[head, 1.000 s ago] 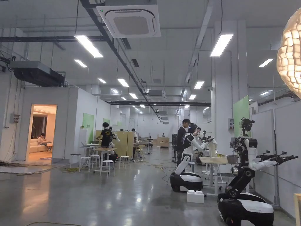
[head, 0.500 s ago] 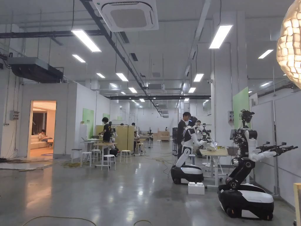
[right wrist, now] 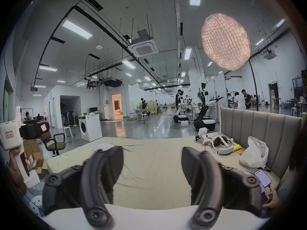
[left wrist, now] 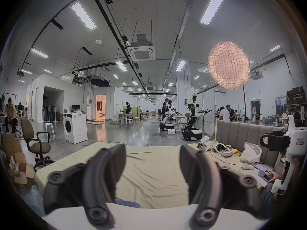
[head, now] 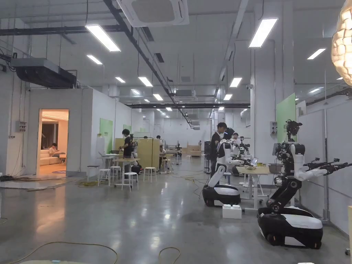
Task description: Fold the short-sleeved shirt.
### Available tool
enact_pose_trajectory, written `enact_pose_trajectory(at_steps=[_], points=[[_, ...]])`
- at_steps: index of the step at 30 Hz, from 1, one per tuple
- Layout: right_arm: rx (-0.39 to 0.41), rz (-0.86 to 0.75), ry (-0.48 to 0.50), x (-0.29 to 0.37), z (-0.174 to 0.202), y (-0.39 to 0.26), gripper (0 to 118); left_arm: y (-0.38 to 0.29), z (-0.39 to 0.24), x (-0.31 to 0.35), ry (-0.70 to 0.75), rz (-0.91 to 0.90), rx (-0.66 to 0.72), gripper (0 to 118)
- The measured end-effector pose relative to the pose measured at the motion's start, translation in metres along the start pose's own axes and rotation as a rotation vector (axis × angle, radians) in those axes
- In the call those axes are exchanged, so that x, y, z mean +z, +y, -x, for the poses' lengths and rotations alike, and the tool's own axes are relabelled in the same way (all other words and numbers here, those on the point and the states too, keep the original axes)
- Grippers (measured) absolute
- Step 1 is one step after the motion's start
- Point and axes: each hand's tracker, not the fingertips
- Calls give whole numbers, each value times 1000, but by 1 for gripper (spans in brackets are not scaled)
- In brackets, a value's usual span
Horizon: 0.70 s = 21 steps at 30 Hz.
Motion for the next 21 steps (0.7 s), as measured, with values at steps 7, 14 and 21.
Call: enact_pose_trajectory(at_steps=[7, 14, 21], points=[[-2, -39, -43, 4, 1, -2, 102, 2, -2, 4, 2, -34, -8, 116], [-15, -73, -52, 9, -1, -1, 106, 0, -3, 1, 7, -21, -4, 116], [-65, -78, -40, 11, -8, -1, 108, -1, -4, 1, -1, -13, -4, 116]])
